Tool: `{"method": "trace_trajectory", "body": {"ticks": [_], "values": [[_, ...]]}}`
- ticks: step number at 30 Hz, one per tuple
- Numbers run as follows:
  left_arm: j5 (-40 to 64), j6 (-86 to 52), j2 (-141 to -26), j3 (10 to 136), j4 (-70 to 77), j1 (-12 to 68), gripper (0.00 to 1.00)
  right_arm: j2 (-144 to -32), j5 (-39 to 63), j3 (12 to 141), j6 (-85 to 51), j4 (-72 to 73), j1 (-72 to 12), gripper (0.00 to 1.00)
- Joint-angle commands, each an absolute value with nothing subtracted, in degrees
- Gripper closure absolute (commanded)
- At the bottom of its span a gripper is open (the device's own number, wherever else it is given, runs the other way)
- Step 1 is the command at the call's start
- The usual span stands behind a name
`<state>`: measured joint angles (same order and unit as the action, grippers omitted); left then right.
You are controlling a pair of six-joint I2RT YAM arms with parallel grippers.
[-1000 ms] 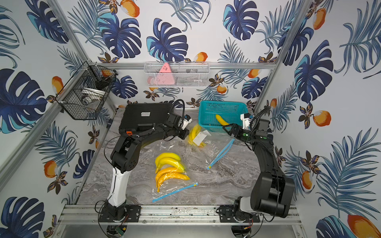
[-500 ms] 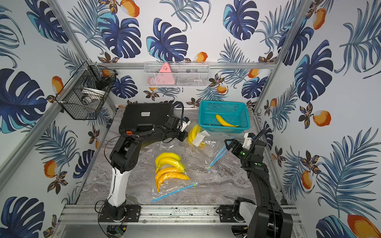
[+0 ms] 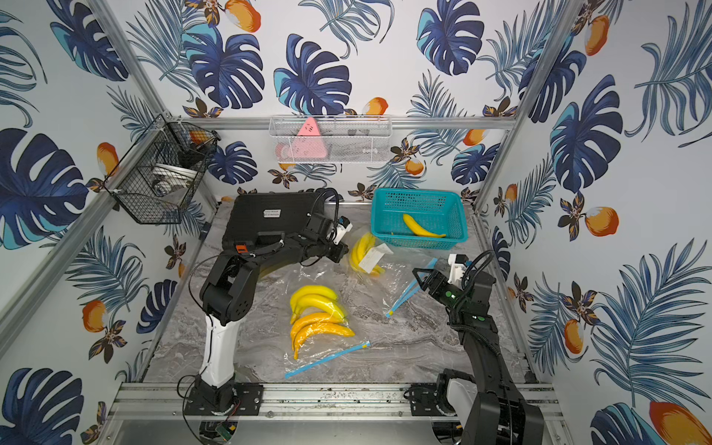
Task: Open the zip-top bag and take out the banana
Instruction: Pick up the banana from the zipper food storage bag.
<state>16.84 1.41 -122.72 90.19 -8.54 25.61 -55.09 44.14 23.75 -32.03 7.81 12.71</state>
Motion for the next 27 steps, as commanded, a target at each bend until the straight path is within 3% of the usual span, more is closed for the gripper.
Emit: {"method": "trace_trajectory", "body": {"ticks": [1, 3, 7, 12, 17, 27], "values": [[17.9, 1.2, -123.4, 91.6, -8.6, 25.4, 1.00, -55.4, 43.0, 23.3, -28.2, 6.6, 12.7, 0.40], [18.1, 0.8, -123.9, 92.1, -8.8, 25.3, 1.00, -57.5, 41.9, 24.6, -24.7, 2.5, 12.7, 0.54], [17.5, 0.6, -124.7, 93.4, -10.1, 25.2, 1.00, -62.1, 42.0, 25.4, -25.0, 3.9, 12.7, 0.57], [17.7, 0.0, -125.9, 94.5, -11.0, 24.8, 1.00, -66.1, 44.1, 25.7, -25.6, 5.5, 12.7, 0.70], [18.0, -0.5, -126.7, 95.1, -11.1, 24.6, 1.00, -66.0, 44.9, 24.5, -25.9, 7.6, 12.4, 0.72], [18.6, -0.8, -126.5, 94.0, -9.8, 24.7, 1.00, -73.9, 39.2, 33.1, -19.5, 1.2, 2.7, 0.59]]}}
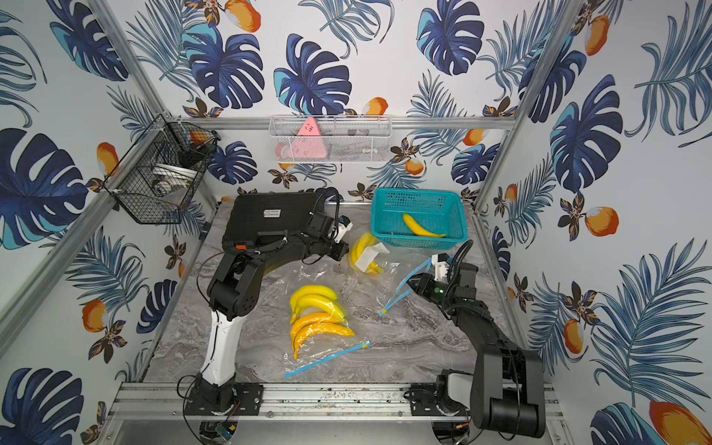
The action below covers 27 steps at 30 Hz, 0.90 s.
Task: Open the zip-top bag and take out the banana
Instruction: Pick up the banana from the zipper food storage bag.
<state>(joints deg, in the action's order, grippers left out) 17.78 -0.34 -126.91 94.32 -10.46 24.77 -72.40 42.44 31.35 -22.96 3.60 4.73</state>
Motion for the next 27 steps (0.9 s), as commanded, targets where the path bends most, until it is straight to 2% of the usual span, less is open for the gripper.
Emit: {"method": "trace_trajectory", "body": {"ticks": [1, 5, 9, 14, 23, 27], "values": [[18.7, -0.7, -126.4, 94.0, -9.8, 24.7, 1.00, -74.8, 38.5, 33.8, -19.0, 1.0, 1.8, 0.59], [18.8, -0.6, -126.5, 94.1, -10.0, 24.7, 1.00, -78.3, 36.4, 37.3, -15.6, -1.2, -1.0, 0.57], [19.2, -0.4, -126.9, 94.5, -10.1, 24.6, 1.00, -80.3, 31.6, 39.4, -9.5, -1.5, -6.1, 0.47], [19.7, -0.5, -126.8, 94.4, -10.0, 24.7, 1.00, -87.0, 30.6, 45.5, -5.0, -4.0, -9.3, 0.38], [20.1, -0.2, -126.1, 93.3, -9.3, 24.5, 1.00, -95.5, 22.3, 55.0, 1.8, -10.3, -15.6, 0.34], [21.4, -1.2, -125.9, 92.7, -8.4, 23.8, 1.00, -98.0, 16.3, 57.8, 4.5, -15.5, -15.8, 0.37]]}}
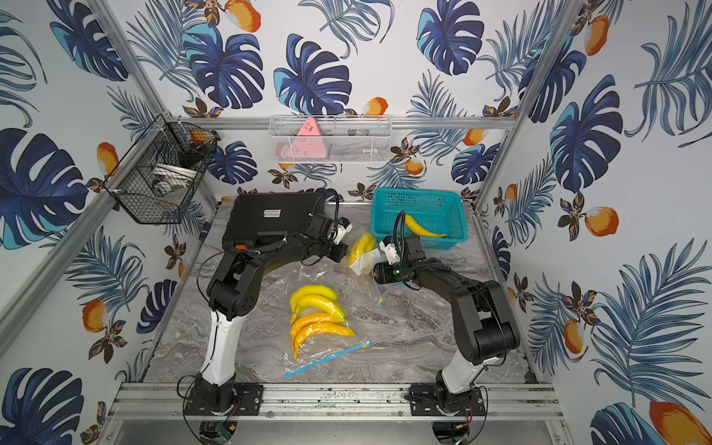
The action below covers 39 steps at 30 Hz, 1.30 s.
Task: Open the zip-top bag and take out the banana
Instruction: Pick up the banana from the zipper food storage bag.
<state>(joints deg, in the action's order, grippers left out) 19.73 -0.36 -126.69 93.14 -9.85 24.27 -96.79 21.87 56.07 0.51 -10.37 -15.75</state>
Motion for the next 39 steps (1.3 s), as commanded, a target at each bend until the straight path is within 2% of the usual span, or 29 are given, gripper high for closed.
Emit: {"method": "trace_trajectory", "body": {"ticks": [1, 5, 8, 15, 20, 26, 31, 39], "values": [[21.4, -1.2, -125.7, 92.6, -8.4, 23.7, 1.00, -98.3, 15.1, 57.9, 4.4, -16.4, -15.8, 0.38], [22.0, -2.5, -125.3, 91.9, -7.4, 22.4, 1.00, -95.1, 13.8, 54.7, 2.8, -14.1, -15.5, 0.42], [22.8, -3.4, -125.2, 91.4, -6.8, 21.5, 1.00, -93.7, 10.6, 53.0, 2.3, -11.6, -14.7, 0.50], [23.9, -3.9, -125.9, 92.0, -6.7, 21.4, 1.00, -100.9, 15.2, 60.6, 4.4, -13.8, -14.1, 0.48], [24.7, -3.8, -125.9, 91.9, -6.3, 21.3, 1.00, -102.0, 18.4, 61.8, 5.2, -10.4, -14.1, 0.46], [25.0, -4.2, -126.3, 92.0, -6.1, 21.3, 1.00, -105.0, 22.4, 64.6, 8.1, -14.5, -15.8, 0.47], [25.1, -4.1, -126.4, 92.0, -6.1, 21.3, 1.00, -107.0, 21.0, 67.9, 10.4, -17.6, -18.7, 0.46], [25.4, -4.3, -126.1, 91.5, -5.7, 21.0, 1.00, -109.4, 17.3, 70.2, 9.5, -16.4, -18.9, 0.43]]}}
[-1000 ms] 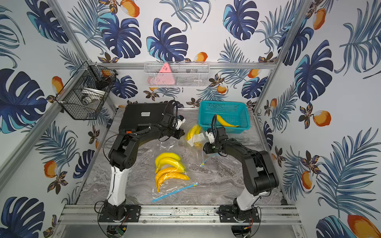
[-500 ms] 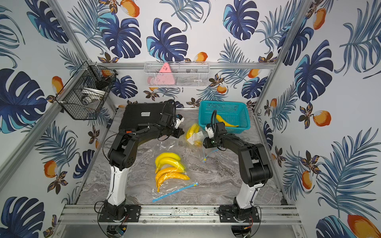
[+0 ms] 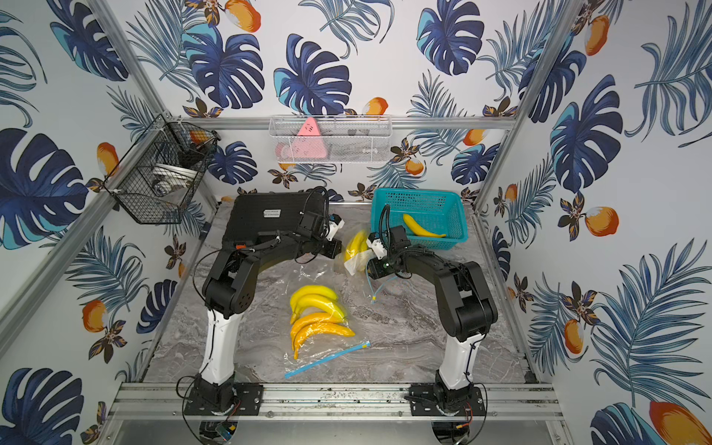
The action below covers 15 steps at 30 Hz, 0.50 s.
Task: Open the zip-top bag and take out the banana
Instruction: Pick up the banana from the zipper food storage bag.
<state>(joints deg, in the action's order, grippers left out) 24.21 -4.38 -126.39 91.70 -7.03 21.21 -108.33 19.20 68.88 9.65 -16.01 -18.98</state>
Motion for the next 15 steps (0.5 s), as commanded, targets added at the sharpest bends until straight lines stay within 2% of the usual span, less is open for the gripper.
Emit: {"method": "trace_trajectory", "body": {"ticks": [1, 6, 11, 15], "values": [[25.4, -4.3, -126.0, 91.3, -5.6, 21.0, 1.00, -109.6, 17.1, 70.6, 9.8, -16.4, -19.0, 0.42], [25.4, -4.3, -125.6, 91.1, -5.5, 20.7, 1.00, -110.7, 15.8, 71.8, 8.1, -16.7, -18.1, 0.43], [25.4, -4.1, -125.3, 91.0, -5.4, 20.7, 1.00, -106.9, 21.4, 67.7, 4.9, -11.5, -13.5, 0.45], [25.5, -4.5, -125.9, 91.5, -5.6, 20.7, 1.00, -106.6, 23.4, 66.7, 5.6, -8.5, -12.6, 0.44]]}}
